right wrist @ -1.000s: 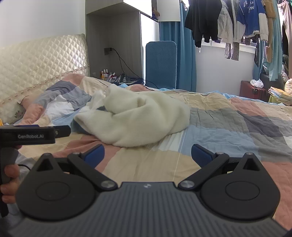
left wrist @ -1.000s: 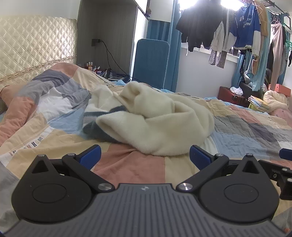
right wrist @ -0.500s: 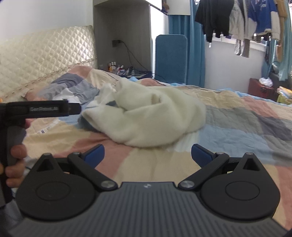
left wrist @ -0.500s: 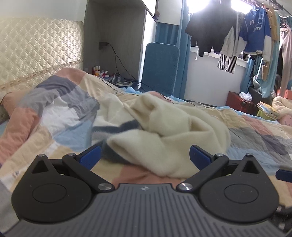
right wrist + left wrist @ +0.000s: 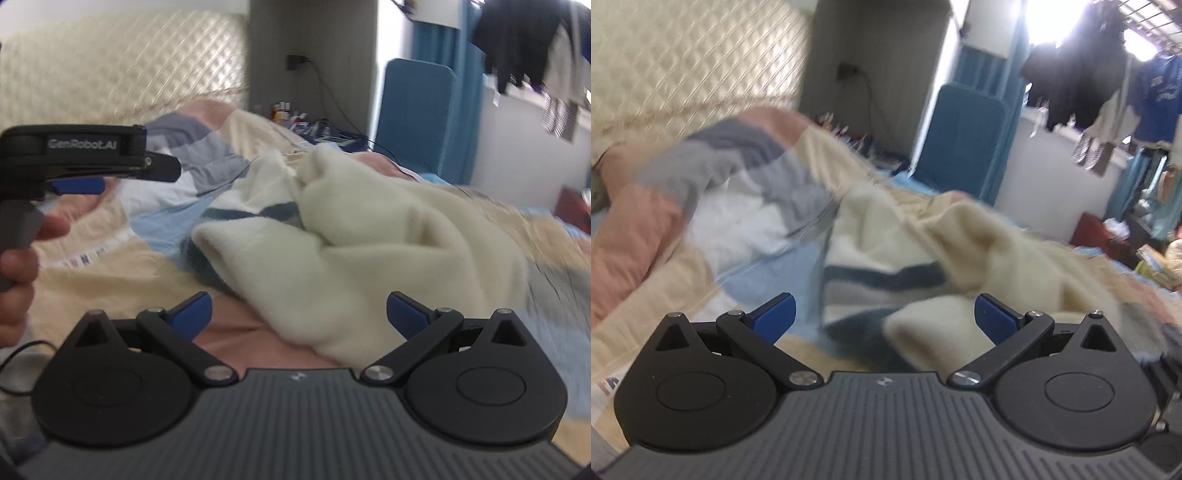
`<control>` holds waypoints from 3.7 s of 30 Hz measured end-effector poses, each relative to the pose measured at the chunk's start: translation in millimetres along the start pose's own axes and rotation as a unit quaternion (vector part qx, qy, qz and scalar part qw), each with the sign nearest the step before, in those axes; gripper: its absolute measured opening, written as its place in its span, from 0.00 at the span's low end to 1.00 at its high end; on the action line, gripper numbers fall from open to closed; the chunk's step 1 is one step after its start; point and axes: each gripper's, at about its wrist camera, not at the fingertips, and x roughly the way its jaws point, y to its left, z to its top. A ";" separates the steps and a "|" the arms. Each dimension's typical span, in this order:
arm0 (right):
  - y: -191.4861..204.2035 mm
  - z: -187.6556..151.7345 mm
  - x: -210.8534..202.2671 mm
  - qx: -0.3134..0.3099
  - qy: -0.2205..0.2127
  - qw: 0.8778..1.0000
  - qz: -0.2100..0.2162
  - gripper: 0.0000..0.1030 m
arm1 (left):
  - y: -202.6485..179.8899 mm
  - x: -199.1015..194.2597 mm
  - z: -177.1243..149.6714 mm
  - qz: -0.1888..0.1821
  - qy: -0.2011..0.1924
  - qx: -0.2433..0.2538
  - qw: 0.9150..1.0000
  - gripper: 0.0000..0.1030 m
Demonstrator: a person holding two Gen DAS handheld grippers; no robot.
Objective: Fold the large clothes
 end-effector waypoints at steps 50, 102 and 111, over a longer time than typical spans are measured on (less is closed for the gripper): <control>-136.2 27.6 -109.6 0.130 -0.151 0.957 -0.211 0.14 | 30.7 0.5 -16.4 0.000 -0.026 -0.044 0.999 1.00; -170.7 -69.4 -30.4 0.356 0.018 0.932 -0.062 0.80 | -38.4 110.3 -88.4 -0.139 0.155 -0.083 0.975 0.43; -231.9 -78.2 -83.2 0.435 -0.076 0.874 -0.206 0.80 | -11.4 89.4 -67.3 -0.148 0.153 -0.145 0.966 0.06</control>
